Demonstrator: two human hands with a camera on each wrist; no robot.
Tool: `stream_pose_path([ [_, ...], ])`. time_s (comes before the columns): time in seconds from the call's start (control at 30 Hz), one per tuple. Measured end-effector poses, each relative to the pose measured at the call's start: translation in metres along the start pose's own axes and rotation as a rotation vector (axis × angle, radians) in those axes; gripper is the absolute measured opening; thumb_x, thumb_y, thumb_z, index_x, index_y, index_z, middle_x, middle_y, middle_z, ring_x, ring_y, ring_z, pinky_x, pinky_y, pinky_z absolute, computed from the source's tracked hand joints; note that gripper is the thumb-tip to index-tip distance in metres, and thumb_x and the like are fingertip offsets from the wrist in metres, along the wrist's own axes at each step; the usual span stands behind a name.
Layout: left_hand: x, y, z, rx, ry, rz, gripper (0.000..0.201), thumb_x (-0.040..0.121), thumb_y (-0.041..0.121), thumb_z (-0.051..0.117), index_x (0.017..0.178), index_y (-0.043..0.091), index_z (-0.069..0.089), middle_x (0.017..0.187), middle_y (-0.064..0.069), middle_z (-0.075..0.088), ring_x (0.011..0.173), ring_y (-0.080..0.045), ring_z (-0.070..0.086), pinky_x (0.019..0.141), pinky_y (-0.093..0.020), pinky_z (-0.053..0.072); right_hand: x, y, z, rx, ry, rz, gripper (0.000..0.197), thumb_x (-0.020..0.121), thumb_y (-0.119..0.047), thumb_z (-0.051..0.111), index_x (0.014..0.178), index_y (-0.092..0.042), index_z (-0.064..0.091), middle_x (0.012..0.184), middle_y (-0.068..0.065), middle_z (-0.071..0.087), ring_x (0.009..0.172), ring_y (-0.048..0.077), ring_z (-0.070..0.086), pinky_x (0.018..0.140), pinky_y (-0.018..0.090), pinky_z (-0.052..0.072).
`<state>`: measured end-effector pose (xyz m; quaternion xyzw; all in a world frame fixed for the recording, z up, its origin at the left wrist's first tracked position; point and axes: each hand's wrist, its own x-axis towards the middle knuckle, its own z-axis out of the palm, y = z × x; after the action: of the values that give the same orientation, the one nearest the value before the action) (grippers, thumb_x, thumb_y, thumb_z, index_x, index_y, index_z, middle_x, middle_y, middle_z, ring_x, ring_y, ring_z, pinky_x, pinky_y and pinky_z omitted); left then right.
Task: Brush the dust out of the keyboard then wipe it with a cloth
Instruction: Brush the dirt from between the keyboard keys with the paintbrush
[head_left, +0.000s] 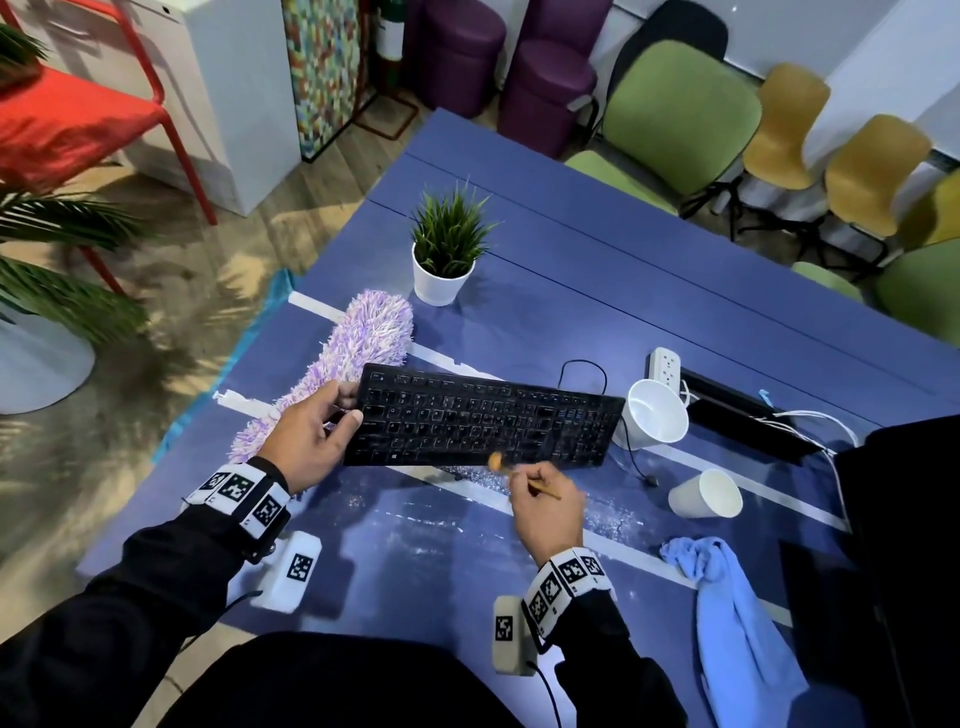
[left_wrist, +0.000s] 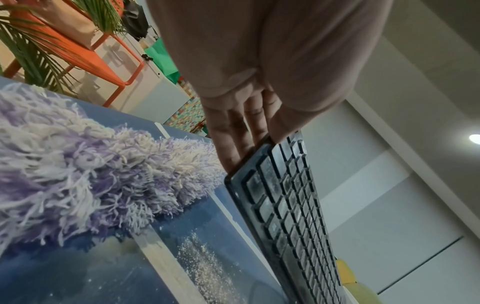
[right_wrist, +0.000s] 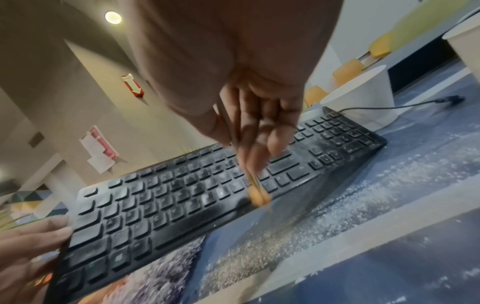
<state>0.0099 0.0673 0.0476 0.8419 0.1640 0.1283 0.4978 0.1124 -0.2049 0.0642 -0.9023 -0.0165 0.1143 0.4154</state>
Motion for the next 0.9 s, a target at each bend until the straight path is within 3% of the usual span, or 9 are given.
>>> stream_pose_path([
  [0.07, 0.0, 0.001, 0.0, -0.007, 0.001, -0.001, 0.02, 0.085, 0.035, 0.048, 0.104, 0.039, 0.05, 0.097, 0.012, 0.064, 0.089, -0.004, 0.06, 0.084, -0.023, 0.045, 0.001, 0.004, -0.001, -0.012, -0.073, 0.054, 0.017, 0.086, -0.016, 0.058, 0.072, -0.017, 0.068, 0.069, 0.001, 0.071, 0.066, 0.02, 0.068, 0.057, 0.025, 0.054],
  [0.13, -0.001, 0.002, -0.001, 0.0, -0.002, -0.003, 0.02, 0.085, 0.035, 0.048, 0.104, 0.039, 0.05, 0.098, 0.01, 0.064, 0.09, -0.007, 0.061, 0.084, -0.025, 0.045, 0.002, 0.005, -0.005, 0.038, 0.001, 0.056, 0.015, 0.086, -0.015, 0.06, 0.073, -0.015, 0.068, 0.07, 0.0, 0.071, 0.07, 0.017, 0.069, 0.06, 0.021, 0.052],
  [0.27, -0.001, 0.005, -0.001, 0.002, -0.008, -0.002, 0.02, 0.089, 0.03, 0.051, 0.102, 0.044, 0.05, 0.102, 0.021, 0.061, 0.089, 0.007, 0.058, 0.081, -0.014, 0.043, -0.001, -0.003, -0.008, 0.107, 0.08, -0.028, 0.015, 0.088, -0.019, 0.062, 0.074, -0.02, 0.067, 0.066, 0.0, 0.07, 0.06, 0.011, 0.062, 0.057, 0.022, 0.048],
  [0.43, 0.001, 0.004, -0.001, -0.016, -0.018, -0.025, 0.022, 0.091, 0.025, 0.053, 0.106, 0.041, 0.051, 0.099, 0.017, 0.064, 0.091, -0.002, 0.061, 0.085, -0.026, 0.045, 0.005, -0.012, -0.018, -0.138, 0.062, -0.065, 0.013, 0.089, -0.02, 0.058, 0.082, -0.019, 0.069, 0.062, -0.002, 0.063, 0.053, 0.003, 0.05, 0.057, 0.02, 0.04],
  [0.6, 0.001, 0.003, -0.001, -0.008, -0.014, -0.009, 0.031, 0.092, 0.015, 0.055, 0.104, 0.043, 0.051, 0.103, 0.022, 0.062, 0.09, -0.001, 0.062, 0.084, -0.022, 0.045, 0.007, -0.013, -0.024, -0.17, -0.093, -0.148, 0.013, 0.09, -0.023, 0.062, 0.094, -0.022, 0.074, 0.071, -0.008, 0.069, 0.063, -0.012, 0.059, 0.054, -0.002, 0.037],
  [0.67, 0.002, 0.003, 0.0, -0.016, -0.011, -0.018, 0.03, 0.092, 0.013, 0.055, 0.104, 0.04, 0.052, 0.098, 0.012, 0.066, 0.09, -0.005, 0.063, 0.084, -0.023, 0.047, 0.011, -0.011, -0.026, -0.213, -0.067, -0.123, 0.015, 0.091, -0.024, 0.06, 0.096, -0.022, 0.074, 0.076, -0.005, 0.072, 0.063, -0.002, 0.061, 0.059, 0.003, 0.042],
  [0.73, 0.002, 0.004, 0.0, -0.02, -0.013, -0.022, 0.028, 0.091, 0.013, 0.055, 0.104, 0.038, 0.052, 0.096, 0.006, 0.068, 0.09, -0.006, 0.062, 0.085, -0.021, 0.046, 0.016, -0.008, -0.028, -0.224, -0.013, -0.073, 0.016, 0.091, -0.023, 0.059, 0.096, -0.021, 0.074, 0.079, -0.001, 0.074, 0.068, 0.01, 0.062, 0.067, 0.017, 0.05],
  [0.83, 0.002, 0.005, 0.0, -0.024, -0.012, -0.02, 0.028, 0.091, 0.011, 0.054, 0.105, 0.036, 0.052, 0.096, 0.004, 0.067, 0.09, -0.006, 0.062, 0.083, -0.014, 0.043, 0.016, -0.004, -0.025, -0.181, -0.075, -0.112, 0.013, 0.09, -0.024, 0.062, 0.094, -0.024, 0.074, 0.073, -0.007, 0.073, 0.063, 0.007, 0.063, 0.062, 0.019, 0.051],
  [0.9, 0.003, 0.006, 0.0, -0.02, -0.011, -0.02, 0.028, 0.091, 0.012, 0.055, 0.105, 0.036, 0.053, 0.094, 0.007, 0.067, 0.088, -0.002, 0.062, 0.082, -0.014, 0.044, 0.016, -0.002, -0.025, -0.213, -0.096, -0.111, 0.013, 0.091, -0.023, 0.061, 0.094, -0.023, 0.073, 0.069, -0.008, 0.069, 0.057, 0.002, 0.059, 0.054, 0.013, 0.047],
])
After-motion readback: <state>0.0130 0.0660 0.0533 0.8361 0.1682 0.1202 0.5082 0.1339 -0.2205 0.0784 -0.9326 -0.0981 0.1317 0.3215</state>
